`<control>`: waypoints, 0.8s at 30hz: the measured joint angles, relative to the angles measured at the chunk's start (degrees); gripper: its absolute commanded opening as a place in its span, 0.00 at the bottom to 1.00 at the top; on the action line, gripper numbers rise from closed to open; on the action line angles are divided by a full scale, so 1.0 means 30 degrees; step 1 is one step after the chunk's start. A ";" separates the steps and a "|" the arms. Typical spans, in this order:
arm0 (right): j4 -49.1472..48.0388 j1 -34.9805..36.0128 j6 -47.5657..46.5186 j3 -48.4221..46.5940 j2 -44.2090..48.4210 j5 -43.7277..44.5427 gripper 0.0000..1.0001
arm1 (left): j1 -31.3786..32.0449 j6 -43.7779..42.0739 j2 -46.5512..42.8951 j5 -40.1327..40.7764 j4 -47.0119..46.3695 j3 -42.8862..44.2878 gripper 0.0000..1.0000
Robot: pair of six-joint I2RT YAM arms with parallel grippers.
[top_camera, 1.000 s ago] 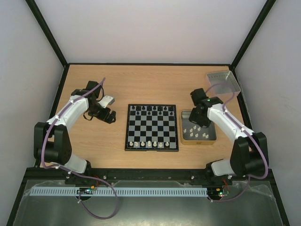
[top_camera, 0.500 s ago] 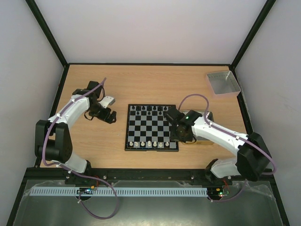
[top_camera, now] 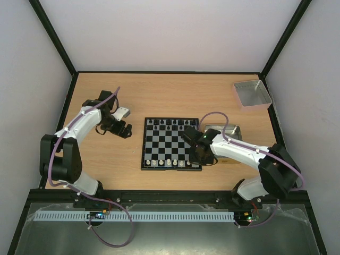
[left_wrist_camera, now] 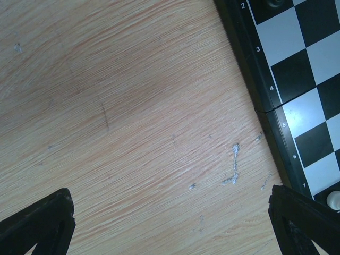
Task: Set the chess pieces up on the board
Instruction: Place the chess piece on the chessboard.
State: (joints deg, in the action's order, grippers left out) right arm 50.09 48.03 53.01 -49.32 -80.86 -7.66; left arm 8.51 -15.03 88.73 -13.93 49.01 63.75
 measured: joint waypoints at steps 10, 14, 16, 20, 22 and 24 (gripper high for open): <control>-0.0379 0.0000 -0.0160 -0.0036 -0.0838 -0.0146 0.03 | 0.0066 0.0029 0.0131 0.0015 -0.0102 0.0131 0.99; -0.0386 0.0000 -0.0168 -0.0036 -0.0838 -0.0182 0.05 | 0.0073 0.0029 0.0211 0.0015 -0.0138 0.0189 0.99; -0.0401 0.0000 -0.0168 -0.0044 -0.0838 -0.0204 0.07 | 0.0066 0.0036 0.0262 0.0015 -0.0160 0.0197 0.99; -0.0481 0.0000 -0.0182 -0.0036 -0.0845 -0.0335 0.13 | 0.0066 0.0036 0.0284 0.0015 -0.0168 0.0197 0.99; -0.0539 0.0000 -0.0204 -0.0036 -0.0845 -0.0430 0.14 | 0.0066 0.0036 0.0284 0.0015 -0.0168 0.0197 0.99; -0.0583 0.0000 -0.0255 -0.0036 -0.0852 -0.0495 0.16 | 0.0066 0.0036 0.0284 0.0015 -0.0168 0.0197 0.99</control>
State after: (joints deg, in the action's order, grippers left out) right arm 48.34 48.03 52.25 -49.43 -83.42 -9.15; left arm 8.71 -14.92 89.58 -13.89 48.51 64.34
